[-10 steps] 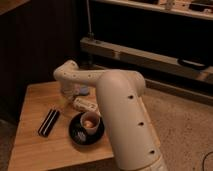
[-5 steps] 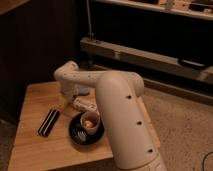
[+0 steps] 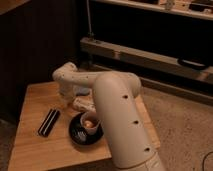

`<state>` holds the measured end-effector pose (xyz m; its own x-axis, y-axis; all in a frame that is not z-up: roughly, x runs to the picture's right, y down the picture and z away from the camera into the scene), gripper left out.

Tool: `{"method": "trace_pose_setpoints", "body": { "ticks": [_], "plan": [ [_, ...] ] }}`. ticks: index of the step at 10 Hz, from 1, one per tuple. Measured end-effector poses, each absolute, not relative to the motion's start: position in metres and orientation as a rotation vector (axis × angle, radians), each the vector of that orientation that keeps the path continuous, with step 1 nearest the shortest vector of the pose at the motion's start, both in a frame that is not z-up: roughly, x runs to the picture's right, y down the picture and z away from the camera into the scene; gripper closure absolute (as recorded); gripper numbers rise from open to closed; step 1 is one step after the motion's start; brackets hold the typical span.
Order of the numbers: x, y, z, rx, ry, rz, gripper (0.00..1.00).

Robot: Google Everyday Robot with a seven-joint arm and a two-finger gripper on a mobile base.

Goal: Stand the bottle upright

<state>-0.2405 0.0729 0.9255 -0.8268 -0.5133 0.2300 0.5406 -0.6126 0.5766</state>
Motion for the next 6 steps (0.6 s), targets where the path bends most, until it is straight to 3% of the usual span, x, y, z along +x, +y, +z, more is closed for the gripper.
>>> {"method": "trace_pose_setpoints", "body": {
  "ticks": [6],
  "plan": [
    [-0.2441, 0.0727, 0.9273, -0.066, -0.882, -2.413, 0.45]
  ]
}}
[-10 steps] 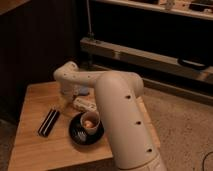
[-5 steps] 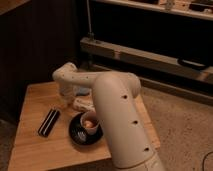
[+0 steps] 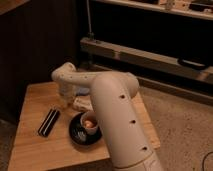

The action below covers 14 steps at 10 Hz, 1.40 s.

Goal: Stand the bottle upright

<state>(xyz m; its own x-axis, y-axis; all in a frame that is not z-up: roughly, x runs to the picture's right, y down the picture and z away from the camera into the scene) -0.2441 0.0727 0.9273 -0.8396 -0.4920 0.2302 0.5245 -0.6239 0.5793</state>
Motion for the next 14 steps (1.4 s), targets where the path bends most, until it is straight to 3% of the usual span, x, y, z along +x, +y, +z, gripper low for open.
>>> {"method": "trace_pose_setpoints", "body": {
  "ticks": [1, 3, 10, 14],
  "plan": [
    [-0.245, 0.072, 0.928, -0.065, -0.883, -2.415, 0.55],
    [-0.245, 0.071, 0.928, -0.07, -0.887, -2.419, 0.65],
    [-0.237, 0.068, 0.927, -0.084, -0.884, -2.426, 0.65],
    [-0.225, 0.019, 0.896, 0.023, -0.798, -2.39, 0.65]
  ]
}}
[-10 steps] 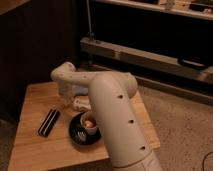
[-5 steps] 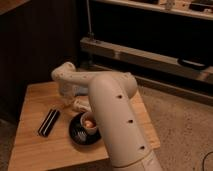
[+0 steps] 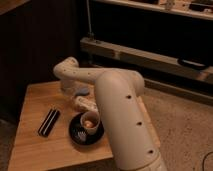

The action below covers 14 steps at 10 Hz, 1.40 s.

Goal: Stand the bottle upright

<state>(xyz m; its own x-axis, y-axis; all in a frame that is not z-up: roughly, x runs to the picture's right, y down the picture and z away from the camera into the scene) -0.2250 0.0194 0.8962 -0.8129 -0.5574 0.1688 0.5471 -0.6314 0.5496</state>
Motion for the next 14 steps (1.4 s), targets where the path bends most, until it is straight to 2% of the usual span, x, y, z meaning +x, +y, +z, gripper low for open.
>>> {"method": "trace_pose_setpoints", "body": {
  "ticks": [14],
  "plan": [
    [-0.193, -0.034, 0.854, 0.223, -0.707, -2.238, 0.65]
  ]
}}
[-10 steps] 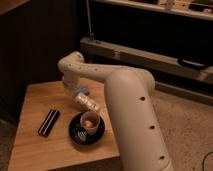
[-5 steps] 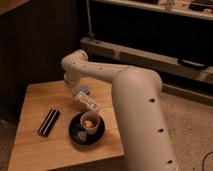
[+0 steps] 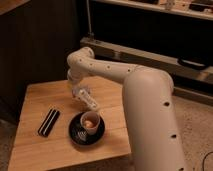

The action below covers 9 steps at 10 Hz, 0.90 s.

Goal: Stand the bottle upright

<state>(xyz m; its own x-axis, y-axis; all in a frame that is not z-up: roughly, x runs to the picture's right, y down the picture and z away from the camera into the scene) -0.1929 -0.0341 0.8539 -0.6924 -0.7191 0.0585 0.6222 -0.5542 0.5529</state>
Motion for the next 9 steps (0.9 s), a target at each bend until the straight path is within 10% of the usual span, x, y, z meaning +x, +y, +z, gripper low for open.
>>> {"method": "trace_pose_setpoints", "body": {
  "ticks": [9],
  "plan": [
    [-0.161, -0.065, 0.813, 0.335, -0.593, -2.169, 0.65]
  ]
}}
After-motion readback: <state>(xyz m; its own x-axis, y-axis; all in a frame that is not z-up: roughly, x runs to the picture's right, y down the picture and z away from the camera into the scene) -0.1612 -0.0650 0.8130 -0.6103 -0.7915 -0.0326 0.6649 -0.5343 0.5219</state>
